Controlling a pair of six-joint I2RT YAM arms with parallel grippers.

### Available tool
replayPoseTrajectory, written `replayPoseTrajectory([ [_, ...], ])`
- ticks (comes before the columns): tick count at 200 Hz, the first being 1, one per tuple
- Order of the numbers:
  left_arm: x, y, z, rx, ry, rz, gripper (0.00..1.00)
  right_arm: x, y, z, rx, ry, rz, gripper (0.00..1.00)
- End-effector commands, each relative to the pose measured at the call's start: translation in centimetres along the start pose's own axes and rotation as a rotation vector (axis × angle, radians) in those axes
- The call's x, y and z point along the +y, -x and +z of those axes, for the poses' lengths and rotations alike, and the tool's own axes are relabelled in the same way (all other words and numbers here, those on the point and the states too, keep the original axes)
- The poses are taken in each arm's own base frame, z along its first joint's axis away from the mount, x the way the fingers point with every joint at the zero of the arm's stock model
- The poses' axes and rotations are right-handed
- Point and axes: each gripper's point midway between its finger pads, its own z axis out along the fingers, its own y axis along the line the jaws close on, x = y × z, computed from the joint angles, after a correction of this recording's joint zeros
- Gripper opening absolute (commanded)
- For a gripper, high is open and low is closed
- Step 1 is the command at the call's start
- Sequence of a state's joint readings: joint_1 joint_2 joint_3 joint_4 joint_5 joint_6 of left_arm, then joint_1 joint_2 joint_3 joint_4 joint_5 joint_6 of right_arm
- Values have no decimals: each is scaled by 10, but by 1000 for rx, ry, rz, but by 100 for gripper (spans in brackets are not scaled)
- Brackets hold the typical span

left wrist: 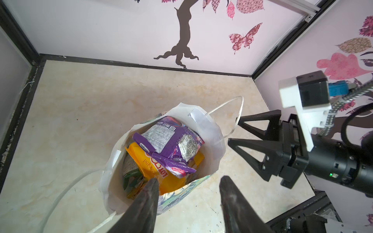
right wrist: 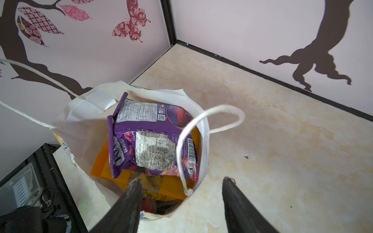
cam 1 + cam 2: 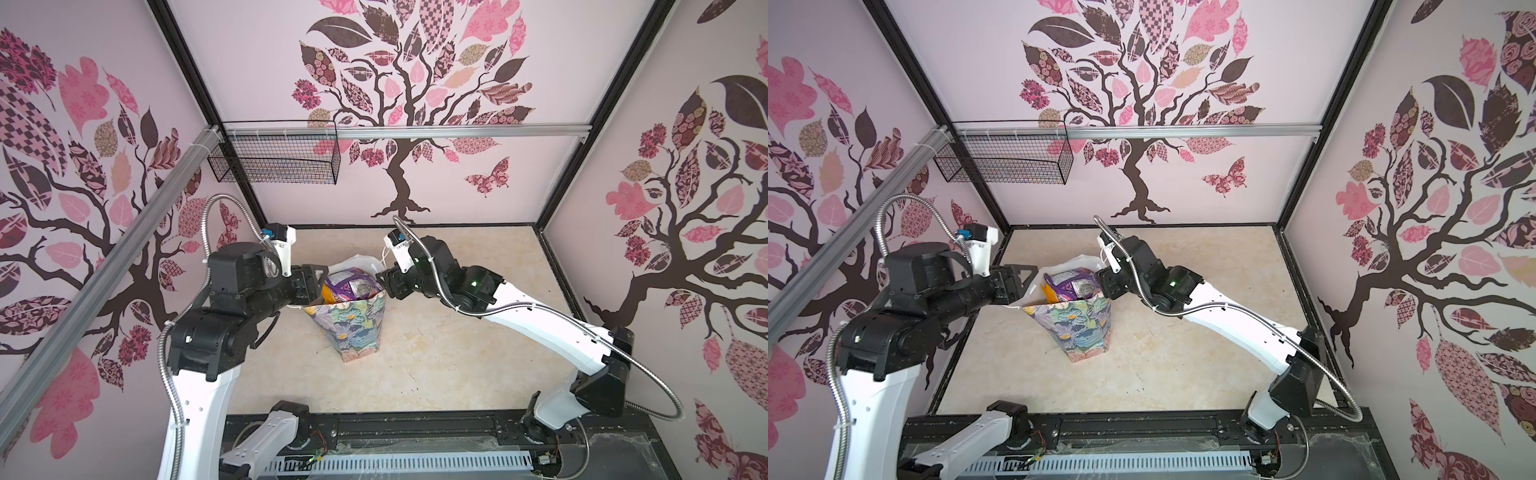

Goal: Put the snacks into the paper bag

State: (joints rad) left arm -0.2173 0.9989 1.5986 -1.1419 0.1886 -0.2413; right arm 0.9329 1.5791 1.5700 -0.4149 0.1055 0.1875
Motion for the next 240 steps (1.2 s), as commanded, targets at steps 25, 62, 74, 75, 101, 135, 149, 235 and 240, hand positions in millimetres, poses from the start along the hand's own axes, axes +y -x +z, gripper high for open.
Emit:
replayPoseTrajectory([
  [25,13,-13,41,85,58,3,48,-4,19,12,-44,-35,-6,54],
  [62,-7,-20,67,90,42,61,44,-3,18,14,-43,-29,-10,37],
  [74,-9,-26,79,121,43,70,39,-4,20,11,-54,-29,-10,32],
  [75,-10,-26,80,123,42,70,38,-4,20,10,-54,-28,-11,32],
  [101,2,-31,100,164,110,83,11,-5,22,3,-71,-26,-11,13],
  [135,11,-39,116,230,162,105,0,-5,23,-3,-88,-18,-13,5],
  [149,12,-49,125,279,165,107,0,-4,23,-4,-90,-16,-17,1],
  [235,48,-100,146,477,324,99,0,-6,23,-6,-102,-16,-34,0],
  [240,50,-103,147,484,332,91,0,-5,23,-7,-104,-15,-35,0],
])
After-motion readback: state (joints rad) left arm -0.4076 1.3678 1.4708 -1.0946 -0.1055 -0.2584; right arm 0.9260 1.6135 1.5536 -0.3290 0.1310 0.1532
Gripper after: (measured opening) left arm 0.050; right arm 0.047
